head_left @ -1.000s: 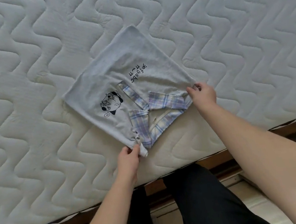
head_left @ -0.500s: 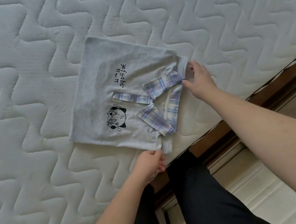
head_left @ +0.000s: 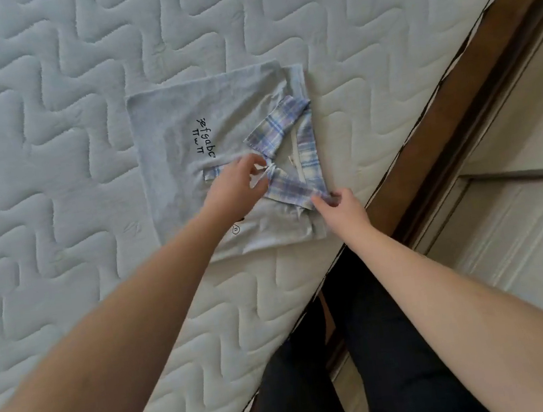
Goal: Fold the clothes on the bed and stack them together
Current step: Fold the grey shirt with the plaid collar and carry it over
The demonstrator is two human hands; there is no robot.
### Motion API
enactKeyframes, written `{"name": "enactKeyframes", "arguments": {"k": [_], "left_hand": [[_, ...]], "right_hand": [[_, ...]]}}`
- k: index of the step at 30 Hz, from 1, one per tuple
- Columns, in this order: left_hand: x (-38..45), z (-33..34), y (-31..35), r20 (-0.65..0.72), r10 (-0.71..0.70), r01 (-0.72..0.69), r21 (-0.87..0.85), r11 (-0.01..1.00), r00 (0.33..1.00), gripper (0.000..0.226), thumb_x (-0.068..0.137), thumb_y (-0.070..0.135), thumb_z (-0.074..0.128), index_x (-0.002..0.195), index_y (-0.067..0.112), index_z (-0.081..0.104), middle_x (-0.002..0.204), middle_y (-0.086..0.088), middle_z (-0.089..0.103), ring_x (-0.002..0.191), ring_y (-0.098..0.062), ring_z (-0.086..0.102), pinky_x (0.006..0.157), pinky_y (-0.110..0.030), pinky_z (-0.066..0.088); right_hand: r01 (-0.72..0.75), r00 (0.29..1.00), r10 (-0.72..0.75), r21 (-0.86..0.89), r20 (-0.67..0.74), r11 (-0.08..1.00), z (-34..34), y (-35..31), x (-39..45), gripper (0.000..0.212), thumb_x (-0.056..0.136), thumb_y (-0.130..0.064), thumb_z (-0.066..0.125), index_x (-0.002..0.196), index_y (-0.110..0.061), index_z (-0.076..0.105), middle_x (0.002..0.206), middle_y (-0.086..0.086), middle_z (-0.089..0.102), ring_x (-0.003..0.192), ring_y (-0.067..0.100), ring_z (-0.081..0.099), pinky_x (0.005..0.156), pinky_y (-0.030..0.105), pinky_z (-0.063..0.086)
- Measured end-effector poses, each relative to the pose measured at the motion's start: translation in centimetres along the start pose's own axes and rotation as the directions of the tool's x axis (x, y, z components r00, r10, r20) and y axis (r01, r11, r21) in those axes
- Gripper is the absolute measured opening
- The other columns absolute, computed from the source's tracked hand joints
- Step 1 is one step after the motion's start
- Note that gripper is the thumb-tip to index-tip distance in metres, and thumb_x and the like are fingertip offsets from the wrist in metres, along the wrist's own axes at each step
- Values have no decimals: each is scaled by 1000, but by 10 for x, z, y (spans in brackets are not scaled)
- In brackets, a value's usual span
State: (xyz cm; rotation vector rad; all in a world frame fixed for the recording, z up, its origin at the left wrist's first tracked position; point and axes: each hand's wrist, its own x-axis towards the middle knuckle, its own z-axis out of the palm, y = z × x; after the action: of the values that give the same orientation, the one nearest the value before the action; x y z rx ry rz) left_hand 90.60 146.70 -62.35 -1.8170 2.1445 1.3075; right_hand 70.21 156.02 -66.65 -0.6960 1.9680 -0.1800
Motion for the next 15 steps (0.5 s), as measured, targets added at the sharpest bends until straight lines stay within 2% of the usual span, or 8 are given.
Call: {"name": "enactKeyframes", "arguments": {"k": [2,6,8,10,11,13,15], "left_hand": [[25,-9,4,29,78,-81,129,988,997,37,94,30,59,130,21,54,127,-3,57,105,-21,58,85,-33,44],[68,-34,5,46,217,-220,306,926,975,47,94,28,59,138,21,48,139,-7,50,121,-29,51,101,-42,41],[84,-45,3,46,223,-224,358,906,974,51,94,31,59,141,21,44,144,-8,45,128,-31,46,105,-45,38],[96,-51,2,78,216,-228,406,885,973,54,93,32,60,143,21,42,147,-7,42,132,-31,43,107,-46,35],[102,-53,2,95,215,-235,429,872,972,55,93,30,59,144,21,41,148,-7,41,133,-31,41,108,-46,34],[115,-57,4,118,215,-245,454,856,970,54,94,28,57,144,21,40,149,-5,40,134,-30,41,109,-45,32],[127,-60,5,100,212,-234,463,855,972,53,93,26,56,144,21,41,149,-5,41,135,-29,39,111,-44,30]], "right_hand": [[-54,998,53,55,26,997,7,3,-5,73,79,-60,70,128,-10,53,126,6,60,111,24,59,81,29,43],[-199,971,187,72,146,977,23,10,-15,83,73,-50,80,135,-6,46,131,9,57,117,28,57,89,32,48],[-243,958,231,53,172,969,30,12,-19,81,76,-41,82,136,-4,43,133,11,53,119,29,55,84,30,44],[-264,956,248,95,155,960,35,12,-24,69,79,-34,80,132,-5,48,128,10,57,112,26,57,79,28,42],[-276,955,251,170,156,946,37,11,-26,59,81,-30,79,128,-7,53,125,9,60,107,24,59,80,28,44],[-323,945,272,386,181,864,43,12,-32,43,83,-21,76,121,-8,60,118,9,65,104,25,62,91,37,51],[-399,916,330,619,229,677,49,14,-37,30,85,-12,73,113,-8,61,114,12,66,100,25,64,97,43,51]]}}
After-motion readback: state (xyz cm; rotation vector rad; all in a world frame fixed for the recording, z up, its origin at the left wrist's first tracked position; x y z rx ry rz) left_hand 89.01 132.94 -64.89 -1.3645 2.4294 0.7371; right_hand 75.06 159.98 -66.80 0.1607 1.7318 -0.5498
